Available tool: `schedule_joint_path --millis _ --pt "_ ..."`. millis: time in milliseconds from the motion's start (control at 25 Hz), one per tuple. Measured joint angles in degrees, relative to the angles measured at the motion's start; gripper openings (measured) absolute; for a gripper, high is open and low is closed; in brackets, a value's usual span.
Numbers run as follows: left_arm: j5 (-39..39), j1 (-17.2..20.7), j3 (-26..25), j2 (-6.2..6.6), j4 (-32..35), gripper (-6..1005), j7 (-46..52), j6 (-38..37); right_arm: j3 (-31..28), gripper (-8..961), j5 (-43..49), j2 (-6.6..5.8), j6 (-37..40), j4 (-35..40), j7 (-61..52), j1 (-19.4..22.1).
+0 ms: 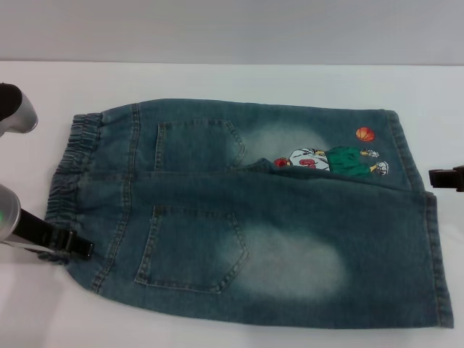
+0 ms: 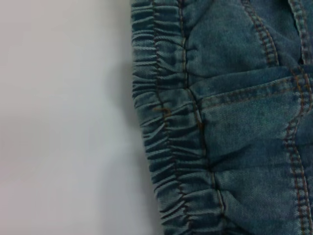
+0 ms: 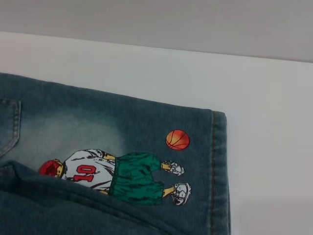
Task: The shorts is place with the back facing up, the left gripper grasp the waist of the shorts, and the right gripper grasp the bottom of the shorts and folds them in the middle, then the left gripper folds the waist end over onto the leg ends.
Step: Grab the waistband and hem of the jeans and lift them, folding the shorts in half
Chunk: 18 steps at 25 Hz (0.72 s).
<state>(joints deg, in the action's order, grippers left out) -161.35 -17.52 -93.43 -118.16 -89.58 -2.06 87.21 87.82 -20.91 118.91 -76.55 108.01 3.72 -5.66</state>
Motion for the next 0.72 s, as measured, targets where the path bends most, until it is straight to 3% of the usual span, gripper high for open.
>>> schedule_joint_path --millis 720 --pt "0.94 -0.04 0.00 0.03 0.83 858 -0.21 -0.06 -0.02 641 0.00 0.00 -0.01 0.20 0.14 0.20"
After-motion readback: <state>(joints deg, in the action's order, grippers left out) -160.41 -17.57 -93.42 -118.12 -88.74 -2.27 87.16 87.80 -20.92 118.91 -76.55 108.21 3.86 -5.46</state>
